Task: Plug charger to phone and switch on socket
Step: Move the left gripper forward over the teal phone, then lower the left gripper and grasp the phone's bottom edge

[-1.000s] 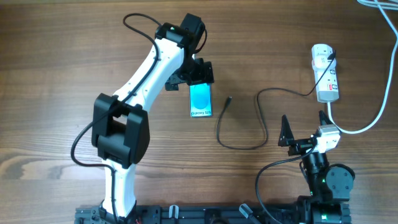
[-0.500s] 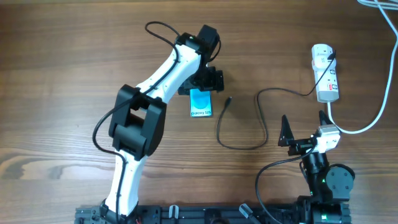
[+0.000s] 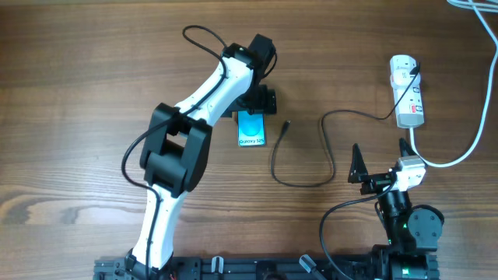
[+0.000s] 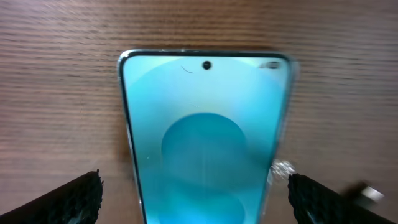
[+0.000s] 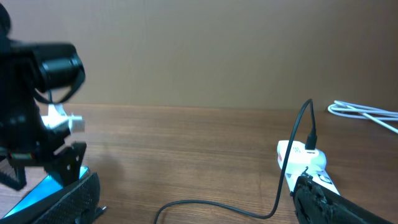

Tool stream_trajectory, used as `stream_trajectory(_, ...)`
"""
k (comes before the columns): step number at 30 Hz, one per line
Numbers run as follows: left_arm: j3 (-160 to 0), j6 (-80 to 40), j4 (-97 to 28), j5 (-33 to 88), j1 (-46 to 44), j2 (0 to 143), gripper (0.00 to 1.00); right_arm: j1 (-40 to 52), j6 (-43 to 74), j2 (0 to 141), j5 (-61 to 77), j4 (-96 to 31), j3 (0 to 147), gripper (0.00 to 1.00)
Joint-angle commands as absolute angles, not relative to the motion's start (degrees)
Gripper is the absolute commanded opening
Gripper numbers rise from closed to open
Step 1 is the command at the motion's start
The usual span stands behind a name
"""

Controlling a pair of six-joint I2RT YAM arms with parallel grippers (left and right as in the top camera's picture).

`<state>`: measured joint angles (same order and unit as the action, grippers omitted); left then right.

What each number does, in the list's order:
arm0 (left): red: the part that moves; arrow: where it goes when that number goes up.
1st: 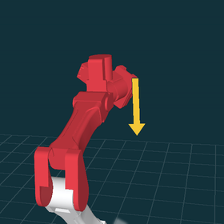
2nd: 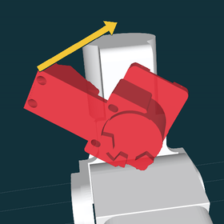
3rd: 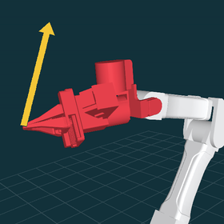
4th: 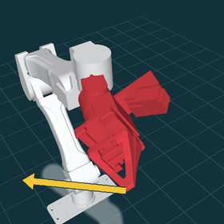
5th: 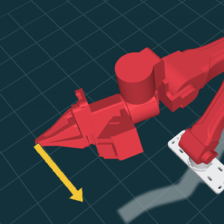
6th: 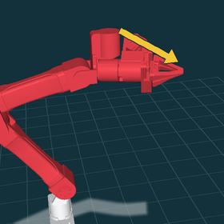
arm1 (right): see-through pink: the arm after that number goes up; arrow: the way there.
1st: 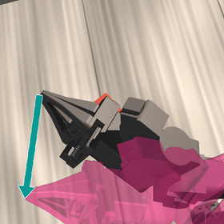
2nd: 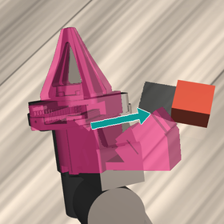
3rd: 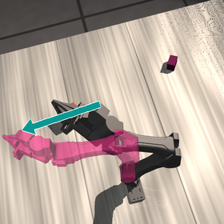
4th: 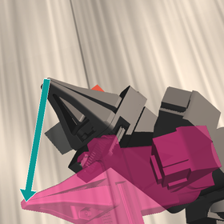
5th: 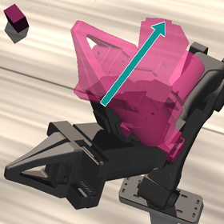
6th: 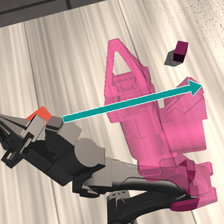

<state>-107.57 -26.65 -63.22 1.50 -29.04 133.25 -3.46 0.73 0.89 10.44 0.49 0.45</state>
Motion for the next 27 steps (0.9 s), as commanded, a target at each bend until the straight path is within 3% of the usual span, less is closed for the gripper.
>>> stream_trajectory(1, -107.9, -25.69, -62.92, 1.02, -28.88, 136.55, 1.0, -3.18, 0.05, 0.43, 10.09, 0.75, 0.3, 1.0)
stream_trajectory(17, -107.9, -22.98, -62.41, 9.61, -28.88, 138.54, 1.0, -3.18, 0.03, 0.43, 10.09, 0.75, 0.3, 1.0)
stream_trajectory(27, -107.9, -24.88, -63.92, 8.62, -28.95, 138.54, 1.0, -3.18, 0.03, 0.43, 10.09, 0.75, 0.3, 1.0)
